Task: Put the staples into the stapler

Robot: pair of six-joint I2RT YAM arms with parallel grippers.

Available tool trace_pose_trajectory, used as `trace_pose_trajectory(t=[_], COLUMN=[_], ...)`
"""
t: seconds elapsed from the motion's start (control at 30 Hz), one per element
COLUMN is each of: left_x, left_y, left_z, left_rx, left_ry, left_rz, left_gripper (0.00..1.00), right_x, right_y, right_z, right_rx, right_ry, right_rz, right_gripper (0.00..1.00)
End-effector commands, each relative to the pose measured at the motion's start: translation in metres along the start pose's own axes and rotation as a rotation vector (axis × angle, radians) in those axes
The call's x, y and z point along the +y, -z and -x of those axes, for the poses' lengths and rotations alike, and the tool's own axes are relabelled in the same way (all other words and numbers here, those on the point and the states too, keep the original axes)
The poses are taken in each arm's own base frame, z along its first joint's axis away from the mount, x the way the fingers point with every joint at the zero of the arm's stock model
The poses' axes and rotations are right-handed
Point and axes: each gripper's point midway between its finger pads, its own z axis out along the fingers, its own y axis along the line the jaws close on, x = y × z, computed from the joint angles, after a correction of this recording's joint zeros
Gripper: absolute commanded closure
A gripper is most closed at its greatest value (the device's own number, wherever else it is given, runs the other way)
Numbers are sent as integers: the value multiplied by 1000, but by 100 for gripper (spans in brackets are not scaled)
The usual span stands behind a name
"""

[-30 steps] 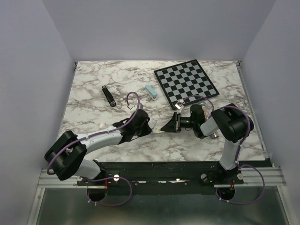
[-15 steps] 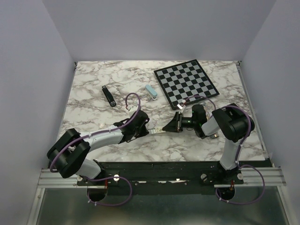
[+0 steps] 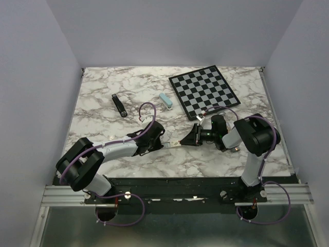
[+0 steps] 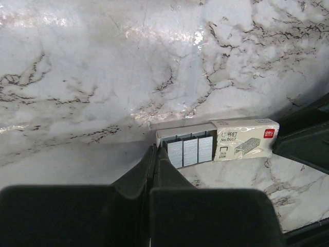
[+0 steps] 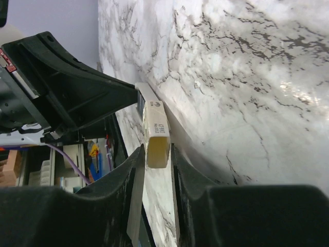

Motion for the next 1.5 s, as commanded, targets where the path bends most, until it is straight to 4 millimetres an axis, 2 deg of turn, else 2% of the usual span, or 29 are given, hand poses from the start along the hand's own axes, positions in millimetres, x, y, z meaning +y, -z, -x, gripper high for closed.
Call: trace_pose_trajectory(t=[0.0, 0.17, 0.27, 0.33, 0.37, 0.53, 0.9, 1.13, 1.23, 1.37, 1.47], left_x=[0, -1, -1, -2, -3, -6, -10, -11, -11, -9, -6], left_y=[-6, -7, -7, -7, -7, -9, -8, -9, -9, -7, -5], left_z=[2, 2, 1, 2, 2, 2, 2, 0, 1, 1, 1], left_rx=[6, 8, 9, 6, 9, 14, 14, 20, 18, 13, 10], left_ry=[-4, 0, 2, 5, 7, 10, 17, 17, 17, 17, 14], left_rz=[17, 12, 11, 9, 5, 0, -13, -20, -19, -13, -7], left_gripper=[100, 100, 100, 100, 100, 100, 100, 100, 100, 100, 100], right_x=[-5, -5, -5, -5, -5, -2, 0, 6, 8, 8, -1], right_y=[4, 9, 10, 10, 10, 8, -2, -4, -5, -3, 1], right_z=[8, 13, 13, 12, 12, 9, 4, 1, 0, 2, 3], right_rx=[-36, -65, -60, -56, -56, -43, -7, 6, 10, 0, -13], right_ry=[49, 88, 94, 89, 89, 79, 48, 35, 30, 36, 33], right_rz=[-54, -100, -107, -102, -98, -73, -35, 9, 26, 17, -34], right_gripper=[62, 50, 49, 50, 54, 61, 62, 71, 78, 99, 99])
